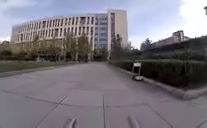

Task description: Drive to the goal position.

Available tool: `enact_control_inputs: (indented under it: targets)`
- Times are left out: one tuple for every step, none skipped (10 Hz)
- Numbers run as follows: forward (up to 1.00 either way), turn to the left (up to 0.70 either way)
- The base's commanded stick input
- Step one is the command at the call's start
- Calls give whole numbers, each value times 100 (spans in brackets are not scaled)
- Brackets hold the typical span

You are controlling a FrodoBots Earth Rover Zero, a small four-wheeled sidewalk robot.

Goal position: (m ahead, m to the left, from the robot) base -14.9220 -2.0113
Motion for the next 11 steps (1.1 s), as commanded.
enact_control_inputs:
  targets:
    - [0, 0]
    - [33, 0]
    - [70, 0]
    - [70, 0]
    - [70, 0]
    - [35, 0]
    - [0, 27]
    - [0, 45]
    - [0, 45]
    - [0, 45]
    - [0, 45]
